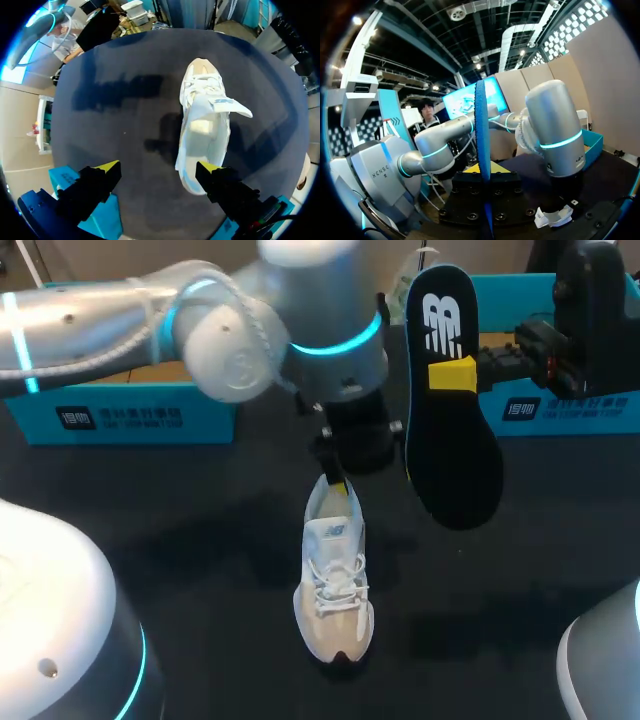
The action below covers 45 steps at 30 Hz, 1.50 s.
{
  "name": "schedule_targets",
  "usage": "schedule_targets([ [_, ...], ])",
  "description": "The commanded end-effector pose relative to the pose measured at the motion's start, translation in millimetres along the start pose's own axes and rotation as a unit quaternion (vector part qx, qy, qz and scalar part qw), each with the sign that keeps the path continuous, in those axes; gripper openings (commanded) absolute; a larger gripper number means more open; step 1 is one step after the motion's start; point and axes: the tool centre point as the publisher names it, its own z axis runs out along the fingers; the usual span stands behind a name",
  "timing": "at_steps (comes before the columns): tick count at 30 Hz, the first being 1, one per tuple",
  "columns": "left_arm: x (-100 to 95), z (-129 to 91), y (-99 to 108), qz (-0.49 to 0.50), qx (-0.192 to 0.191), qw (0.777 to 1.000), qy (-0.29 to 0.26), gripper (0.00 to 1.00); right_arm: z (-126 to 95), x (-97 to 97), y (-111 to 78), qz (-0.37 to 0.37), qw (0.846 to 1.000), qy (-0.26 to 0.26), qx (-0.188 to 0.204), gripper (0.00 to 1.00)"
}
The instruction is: Take the shoe out of the shoebox, open the shoe tongue, remove and reinsert the insole, then place the shoe into the shoebox
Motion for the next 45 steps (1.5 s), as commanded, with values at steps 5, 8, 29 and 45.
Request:
schedule_targets([
  [5, 25.7, -82.6, 6.1, -0.022, 0.012, 0.945, -0.326, 1.00, 2.5, -2.1, 1.1, 0.000, 1.000, 0.001, 0.002, 0.00],
  [8, 26.6, -100.0, 9.9, -0.003, 0.045, 0.920, -0.388, 1.00, 2.5, -2.1, 1.1, 0.000, 1.000, 0.001, 0.002, 0.00],
  [29, 28.5, -137.5, 13.5, 0.064, 0.081, 0.859, -0.501, 1.00, 2.5, -2.1, 1.1, 0.000, 1.000, 0.001, 0.002, 0.00],
  [45, 18.2, -182.6, 22.9, 0.082, 0.013, 0.752, -0.654, 1.00, 2.5, -2.1, 1.1, 0.000, 1.000, 0.001, 0.002, 0.00],
])
